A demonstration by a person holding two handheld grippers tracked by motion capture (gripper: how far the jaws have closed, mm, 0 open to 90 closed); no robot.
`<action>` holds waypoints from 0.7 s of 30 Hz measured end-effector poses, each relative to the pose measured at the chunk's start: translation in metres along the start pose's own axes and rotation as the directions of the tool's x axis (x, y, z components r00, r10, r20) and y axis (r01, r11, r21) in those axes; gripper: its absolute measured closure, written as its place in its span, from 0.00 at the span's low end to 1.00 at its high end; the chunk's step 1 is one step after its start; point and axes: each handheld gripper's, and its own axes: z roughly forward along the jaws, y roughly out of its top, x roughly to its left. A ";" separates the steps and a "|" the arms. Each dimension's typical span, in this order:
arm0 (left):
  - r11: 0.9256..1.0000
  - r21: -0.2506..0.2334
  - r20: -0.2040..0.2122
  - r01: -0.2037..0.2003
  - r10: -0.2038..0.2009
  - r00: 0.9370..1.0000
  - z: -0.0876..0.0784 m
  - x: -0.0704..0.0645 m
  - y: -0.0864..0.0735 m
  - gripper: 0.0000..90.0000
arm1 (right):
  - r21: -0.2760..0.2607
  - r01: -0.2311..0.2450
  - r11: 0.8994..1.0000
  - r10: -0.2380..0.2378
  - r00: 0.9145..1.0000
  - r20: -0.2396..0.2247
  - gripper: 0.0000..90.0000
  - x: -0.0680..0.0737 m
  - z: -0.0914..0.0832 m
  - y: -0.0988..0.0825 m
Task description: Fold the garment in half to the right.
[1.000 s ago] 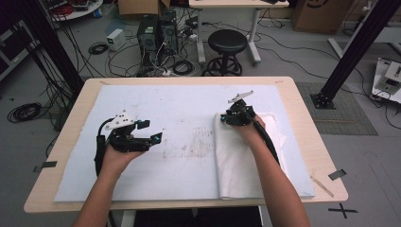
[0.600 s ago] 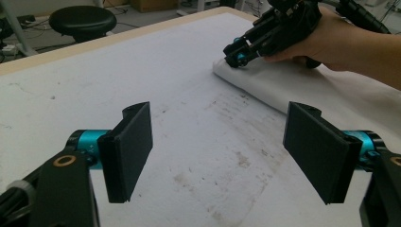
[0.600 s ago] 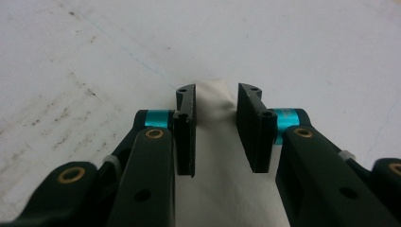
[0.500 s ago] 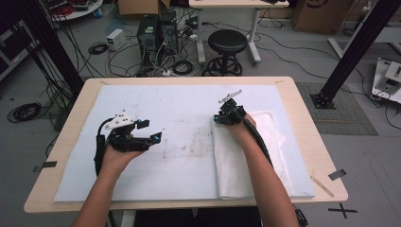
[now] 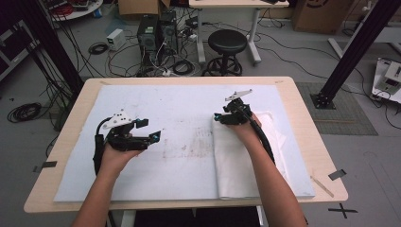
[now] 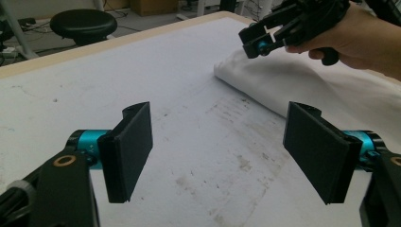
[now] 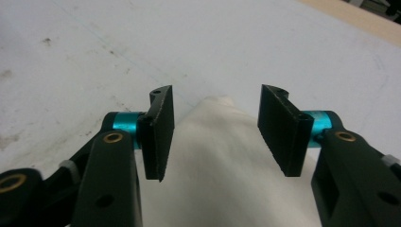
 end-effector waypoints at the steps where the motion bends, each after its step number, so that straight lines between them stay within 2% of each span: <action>1: 1.000 -0.005 0.002 0.004 -0.004 1.000 -0.001 0.000 0.000 0.28 | -0.012 -0.010 1.000 0.010 1.000 -0.009 0.49 -0.002 -0.004 -0.001; 5: 1.000 -0.012 -0.009 0.010 -0.010 1.000 -0.003 0.003 0.001 0.28 | -0.049 -0.031 0.998 0.030 0.999 -0.023 0.44 -0.010 -0.022 -0.003; 6: 1.000 -0.012 -0.009 0.010 -0.010 1.000 -0.003 0.003 0.001 0.28 | -0.049 -0.031 0.998 0.030 0.999 -0.023 0.44 -0.010 -0.022 -0.003; 8: 1.000 -0.008 -0.013 0.012 -0.012 1.000 -0.004 0.006 0.000 0.28 | -0.077 -0.038 0.996 0.035 0.999 -0.037 0.41 -0.016 -0.037 -0.006; 14: 1.000 0.001 -0.015 0.008 -0.008 1.000 -0.003 0.008 0.000 0.28 | -0.118 -0.008 0.993 0.003 0.999 -0.039 0.37 -0.021 -0.068 -0.019; 21: 1.000 0.013 0.006 -0.007 0.007 1.000 -0.001 0.006 0.001 0.28 | -0.194 -0.001 0.981 -0.011 0.998 -0.060 0.34 -0.020 -0.097 -0.044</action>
